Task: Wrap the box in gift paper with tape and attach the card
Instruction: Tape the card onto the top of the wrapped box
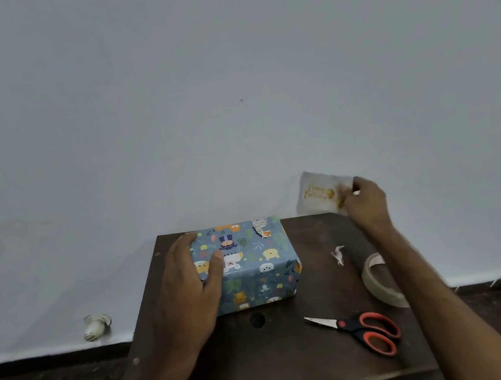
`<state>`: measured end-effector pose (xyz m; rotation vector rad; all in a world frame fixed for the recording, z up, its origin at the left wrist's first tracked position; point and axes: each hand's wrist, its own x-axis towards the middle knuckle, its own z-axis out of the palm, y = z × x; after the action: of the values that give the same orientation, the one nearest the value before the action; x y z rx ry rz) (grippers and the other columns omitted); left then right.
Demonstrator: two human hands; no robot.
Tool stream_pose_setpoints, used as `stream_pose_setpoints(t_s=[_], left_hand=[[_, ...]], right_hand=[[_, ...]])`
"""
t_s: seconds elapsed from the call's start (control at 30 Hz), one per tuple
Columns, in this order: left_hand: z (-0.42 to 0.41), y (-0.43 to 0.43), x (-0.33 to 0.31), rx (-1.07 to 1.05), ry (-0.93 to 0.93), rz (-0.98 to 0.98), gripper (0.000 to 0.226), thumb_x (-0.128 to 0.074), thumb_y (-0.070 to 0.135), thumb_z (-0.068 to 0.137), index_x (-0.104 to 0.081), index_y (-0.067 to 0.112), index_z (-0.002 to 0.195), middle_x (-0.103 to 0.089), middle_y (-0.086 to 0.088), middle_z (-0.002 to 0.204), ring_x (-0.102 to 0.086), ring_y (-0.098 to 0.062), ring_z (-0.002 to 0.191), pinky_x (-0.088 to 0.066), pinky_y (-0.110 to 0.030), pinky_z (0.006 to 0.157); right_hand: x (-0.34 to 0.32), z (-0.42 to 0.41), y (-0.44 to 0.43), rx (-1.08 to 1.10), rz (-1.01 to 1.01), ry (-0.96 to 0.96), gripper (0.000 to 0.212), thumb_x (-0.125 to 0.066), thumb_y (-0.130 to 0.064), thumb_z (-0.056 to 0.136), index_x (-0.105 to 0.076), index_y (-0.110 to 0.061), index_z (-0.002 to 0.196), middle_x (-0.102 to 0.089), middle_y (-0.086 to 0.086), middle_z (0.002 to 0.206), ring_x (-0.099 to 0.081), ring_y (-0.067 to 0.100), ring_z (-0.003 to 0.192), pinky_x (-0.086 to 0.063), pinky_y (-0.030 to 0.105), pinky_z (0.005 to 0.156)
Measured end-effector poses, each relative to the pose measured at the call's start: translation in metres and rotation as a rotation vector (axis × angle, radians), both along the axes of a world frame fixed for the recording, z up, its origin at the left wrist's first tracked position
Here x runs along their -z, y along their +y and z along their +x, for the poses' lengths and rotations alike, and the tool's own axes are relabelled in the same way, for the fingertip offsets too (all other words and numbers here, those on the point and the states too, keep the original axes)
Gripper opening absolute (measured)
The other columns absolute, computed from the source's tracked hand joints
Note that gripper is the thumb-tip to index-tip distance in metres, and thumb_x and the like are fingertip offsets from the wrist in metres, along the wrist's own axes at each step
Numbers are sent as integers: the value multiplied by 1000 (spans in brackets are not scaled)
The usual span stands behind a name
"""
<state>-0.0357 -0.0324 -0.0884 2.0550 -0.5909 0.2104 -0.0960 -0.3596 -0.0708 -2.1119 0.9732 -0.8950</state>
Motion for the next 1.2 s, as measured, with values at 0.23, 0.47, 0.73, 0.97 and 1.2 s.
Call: stream_pose_setpoints(t_s=[0.23, 0.47, 0.73, 0.97, 1.2], left_hand=[[-4, -7, -4, 50, 32, 6, 55, -44, 56, 98, -51, 18, 137, -52, 5, 138, -48, -12, 129, -31, -17, 100], [0, -9, 4, 94, 71, -3, 48, -45, 33, 104, -38, 22, 151, -27, 10, 162, -24, -4, 147, -16, -15, 111], [16, 1, 14, 403, 363, -112, 110, -76, 68, 71, -15, 36, 157, -29, 14, 161, -38, -5, 142, -37, -39, 117], [24, 1, 3, 168, 448, -339, 97, -76, 77, 59, -46, 39, 143, -58, 14, 138, -56, -5, 126, -46, -41, 110], [22, -6, -4, 107, 775, -295, 93, -52, 97, 55, -68, 29, 117, -77, 5, 106, -74, -14, 95, -53, -38, 97]], right_hand=[[-70, -9, 83, -376, 300, -248, 23, -67, -8, 92, -61, -15, 113, -62, 1, 73, -63, 15, 65, -53, 31, 61], [-45, -6, 139, -388, 133, 55, 19, -67, -17, 90, -66, -22, 108, -69, 7, 81, -70, 20, 78, -59, 41, 75], [-30, 4, 140, -339, 44, 71, 21, -64, -19, 92, -63, -21, 113, -62, -2, 91, -63, 15, 81, -54, 34, 77], [-31, -15, 104, -199, 953, -564, 28, -49, -3, 100, -61, -10, 124, -67, 7, 98, -62, 16, 75, -53, 27, 59], [-27, -29, 114, -287, 688, -480, 25, -58, -3, 97, -68, -20, 112, -63, 12, 91, -65, 22, 86, -56, 40, 79]])
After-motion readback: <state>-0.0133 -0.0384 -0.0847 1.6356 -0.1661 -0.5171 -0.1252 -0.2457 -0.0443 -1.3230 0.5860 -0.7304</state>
